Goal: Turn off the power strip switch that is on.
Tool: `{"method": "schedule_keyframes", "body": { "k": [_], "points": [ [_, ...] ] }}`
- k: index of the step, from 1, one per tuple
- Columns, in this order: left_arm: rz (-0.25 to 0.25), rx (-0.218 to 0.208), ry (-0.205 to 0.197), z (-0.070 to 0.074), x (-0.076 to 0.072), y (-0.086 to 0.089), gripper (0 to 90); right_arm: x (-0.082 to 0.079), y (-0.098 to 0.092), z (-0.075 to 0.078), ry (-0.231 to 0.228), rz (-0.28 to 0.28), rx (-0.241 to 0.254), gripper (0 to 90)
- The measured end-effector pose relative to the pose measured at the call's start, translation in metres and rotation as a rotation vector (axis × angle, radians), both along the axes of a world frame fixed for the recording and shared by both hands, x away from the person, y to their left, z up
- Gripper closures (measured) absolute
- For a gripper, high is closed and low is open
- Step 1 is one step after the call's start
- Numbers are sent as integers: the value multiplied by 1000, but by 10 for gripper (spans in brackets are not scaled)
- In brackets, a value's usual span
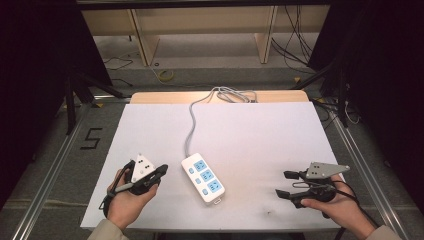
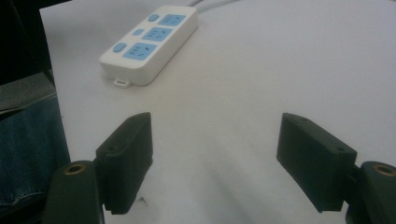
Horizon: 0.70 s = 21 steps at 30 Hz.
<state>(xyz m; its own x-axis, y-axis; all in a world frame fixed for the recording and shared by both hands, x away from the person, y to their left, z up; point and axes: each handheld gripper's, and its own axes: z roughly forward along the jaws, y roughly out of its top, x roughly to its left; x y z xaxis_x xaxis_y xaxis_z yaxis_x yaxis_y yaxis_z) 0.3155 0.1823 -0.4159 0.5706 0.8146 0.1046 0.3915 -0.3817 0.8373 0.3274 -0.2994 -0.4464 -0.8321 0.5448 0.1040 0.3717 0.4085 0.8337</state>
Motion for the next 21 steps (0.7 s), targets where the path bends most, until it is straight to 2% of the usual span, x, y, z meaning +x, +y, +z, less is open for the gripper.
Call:
{"method": "schedule_keyframes", "body": {
  "k": [21],
  "points": [
    [-10,2,32,0,4,-13,895,0,1,0,-1,3,-5,273]
  ]
}}
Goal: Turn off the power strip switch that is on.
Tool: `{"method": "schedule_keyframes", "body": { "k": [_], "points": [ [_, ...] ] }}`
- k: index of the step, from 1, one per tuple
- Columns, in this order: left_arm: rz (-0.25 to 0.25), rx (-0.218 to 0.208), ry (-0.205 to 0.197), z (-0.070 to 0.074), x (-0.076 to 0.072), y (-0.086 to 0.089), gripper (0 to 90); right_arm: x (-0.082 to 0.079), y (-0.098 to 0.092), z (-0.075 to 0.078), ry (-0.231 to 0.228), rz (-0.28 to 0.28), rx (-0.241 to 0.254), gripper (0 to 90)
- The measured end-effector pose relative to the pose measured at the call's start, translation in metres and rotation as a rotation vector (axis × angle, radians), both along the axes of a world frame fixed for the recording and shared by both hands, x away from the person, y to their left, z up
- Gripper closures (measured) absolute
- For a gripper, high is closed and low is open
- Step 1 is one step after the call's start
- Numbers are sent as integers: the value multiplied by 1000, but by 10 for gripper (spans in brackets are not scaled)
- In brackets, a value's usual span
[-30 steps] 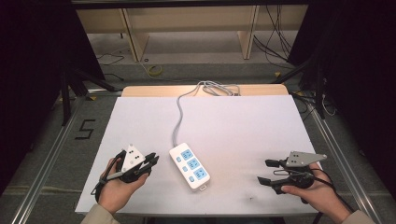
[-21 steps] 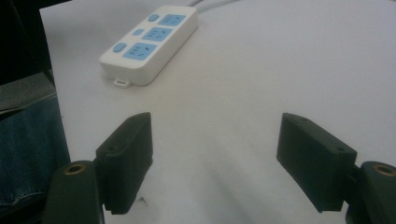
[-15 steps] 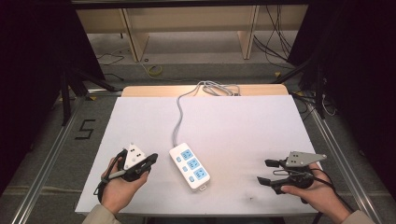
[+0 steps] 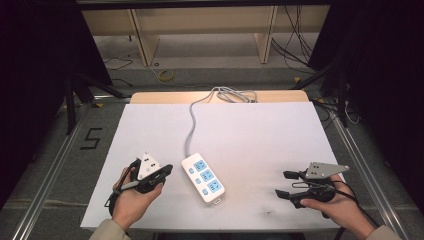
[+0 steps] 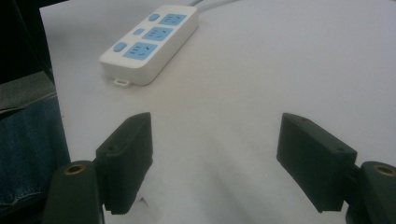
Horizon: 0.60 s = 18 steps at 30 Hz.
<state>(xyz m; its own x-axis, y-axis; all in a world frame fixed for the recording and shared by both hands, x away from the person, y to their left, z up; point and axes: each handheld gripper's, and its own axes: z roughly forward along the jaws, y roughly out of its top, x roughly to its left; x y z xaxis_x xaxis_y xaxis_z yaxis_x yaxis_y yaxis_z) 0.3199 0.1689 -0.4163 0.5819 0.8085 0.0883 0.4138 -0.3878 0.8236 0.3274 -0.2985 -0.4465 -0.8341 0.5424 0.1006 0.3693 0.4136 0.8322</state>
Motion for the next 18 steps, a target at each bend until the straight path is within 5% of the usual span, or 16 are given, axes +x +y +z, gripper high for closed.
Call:
{"method": "schedule_keyframes", "body": {
  "k": [18],
  "points": [
    [-17,6,23,0,4,-7,895,0,1,0,-2,2,1,273]
  ]
}}
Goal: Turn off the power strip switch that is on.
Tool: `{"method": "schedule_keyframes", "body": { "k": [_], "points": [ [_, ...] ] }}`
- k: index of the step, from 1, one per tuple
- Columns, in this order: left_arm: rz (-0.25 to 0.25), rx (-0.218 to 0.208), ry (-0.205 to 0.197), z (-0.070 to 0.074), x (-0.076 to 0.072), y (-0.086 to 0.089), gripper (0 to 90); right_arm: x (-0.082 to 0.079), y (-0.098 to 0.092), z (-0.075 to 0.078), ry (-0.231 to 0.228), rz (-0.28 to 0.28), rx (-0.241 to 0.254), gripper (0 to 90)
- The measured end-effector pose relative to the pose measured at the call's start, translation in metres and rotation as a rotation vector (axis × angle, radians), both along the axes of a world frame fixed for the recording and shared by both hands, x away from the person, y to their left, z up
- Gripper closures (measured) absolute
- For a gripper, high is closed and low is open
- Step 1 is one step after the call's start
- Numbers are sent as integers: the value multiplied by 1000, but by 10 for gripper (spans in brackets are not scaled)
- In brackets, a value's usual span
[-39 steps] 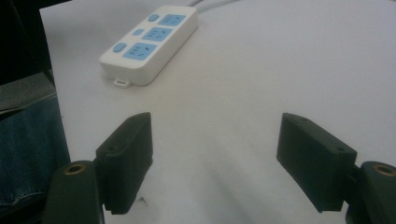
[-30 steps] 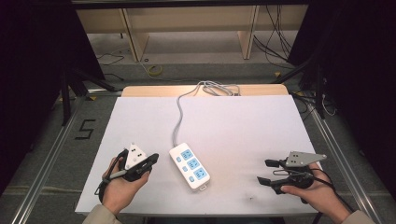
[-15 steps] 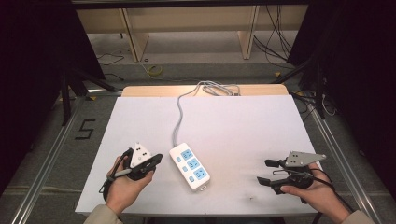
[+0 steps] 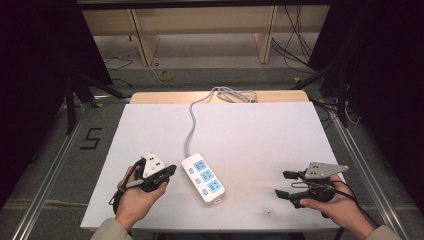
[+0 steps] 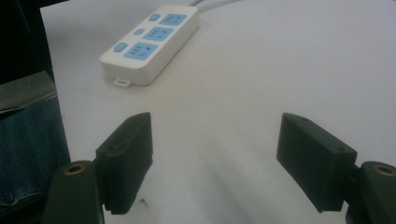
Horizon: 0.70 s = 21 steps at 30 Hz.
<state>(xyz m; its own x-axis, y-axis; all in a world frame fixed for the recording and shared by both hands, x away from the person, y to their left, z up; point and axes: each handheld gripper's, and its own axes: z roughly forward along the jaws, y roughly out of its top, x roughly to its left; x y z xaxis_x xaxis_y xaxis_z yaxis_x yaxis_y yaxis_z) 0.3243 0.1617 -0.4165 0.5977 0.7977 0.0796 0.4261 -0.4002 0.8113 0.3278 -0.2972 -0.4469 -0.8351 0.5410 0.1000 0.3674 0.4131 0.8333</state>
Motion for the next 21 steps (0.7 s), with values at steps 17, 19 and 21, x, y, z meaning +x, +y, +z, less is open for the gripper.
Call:
{"method": "schedule_keyframes", "body": {
  "k": [17,19,21],
  "points": [
    [-13,7,12,2,7,-10,896,0,1,0,2,2,-1,273],
    [-18,8,9,2,8,-11,897,0,1,0,3,2,-2,273],
    [-23,11,10,2,8,-13,897,0,1,0,2,2,-1,273]
  ]
}}
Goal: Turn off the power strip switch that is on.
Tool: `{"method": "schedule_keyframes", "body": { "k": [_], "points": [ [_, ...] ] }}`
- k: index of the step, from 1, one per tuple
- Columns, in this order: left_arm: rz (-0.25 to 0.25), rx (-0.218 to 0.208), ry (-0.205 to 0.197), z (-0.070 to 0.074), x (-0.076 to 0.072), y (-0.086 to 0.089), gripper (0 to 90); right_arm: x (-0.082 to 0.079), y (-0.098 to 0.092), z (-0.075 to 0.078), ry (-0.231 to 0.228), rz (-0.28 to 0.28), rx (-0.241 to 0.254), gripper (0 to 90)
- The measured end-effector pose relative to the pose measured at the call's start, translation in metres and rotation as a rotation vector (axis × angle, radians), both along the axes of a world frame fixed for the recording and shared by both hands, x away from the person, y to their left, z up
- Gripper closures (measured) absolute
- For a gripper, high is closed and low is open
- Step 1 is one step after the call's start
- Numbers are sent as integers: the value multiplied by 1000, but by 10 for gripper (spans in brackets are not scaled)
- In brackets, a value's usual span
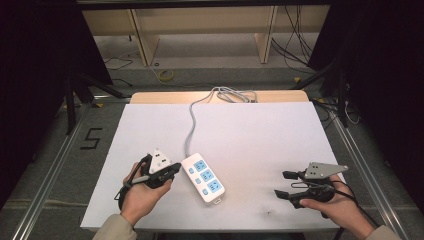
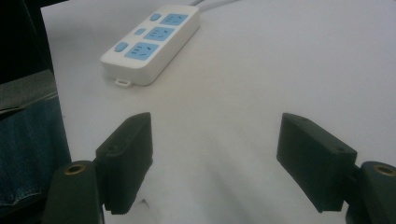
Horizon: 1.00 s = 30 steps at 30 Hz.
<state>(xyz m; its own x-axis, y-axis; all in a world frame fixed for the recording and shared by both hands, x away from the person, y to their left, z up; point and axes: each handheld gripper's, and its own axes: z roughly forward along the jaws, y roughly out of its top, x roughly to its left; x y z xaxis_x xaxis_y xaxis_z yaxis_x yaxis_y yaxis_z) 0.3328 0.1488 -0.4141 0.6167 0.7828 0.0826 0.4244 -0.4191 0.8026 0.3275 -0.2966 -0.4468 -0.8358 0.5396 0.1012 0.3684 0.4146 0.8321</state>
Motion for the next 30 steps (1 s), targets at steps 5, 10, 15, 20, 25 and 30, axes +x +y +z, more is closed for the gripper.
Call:
{"method": "schedule_keyframes", "body": {
  "k": [5,10,15,20,25,30],
  "points": [
    [-9,10,12,0,2,-4,897,0,0,0,2,-1,1,273],
    [-12,10,11,1,4,-8,897,0,0,0,3,0,-1,273],
    [-17,19,15,1,6,-12,897,0,1,0,4,-2,0,273],
    [-33,32,29,1,8,-16,897,1,0,0,7,-3,-1,272],
    [-39,42,53,-1,11,-19,897,1,1,-1,6,-4,2,272],
    [-43,58,71,-1,13,-24,897,1,0,-1,6,-5,-1,272]
  ]
}}
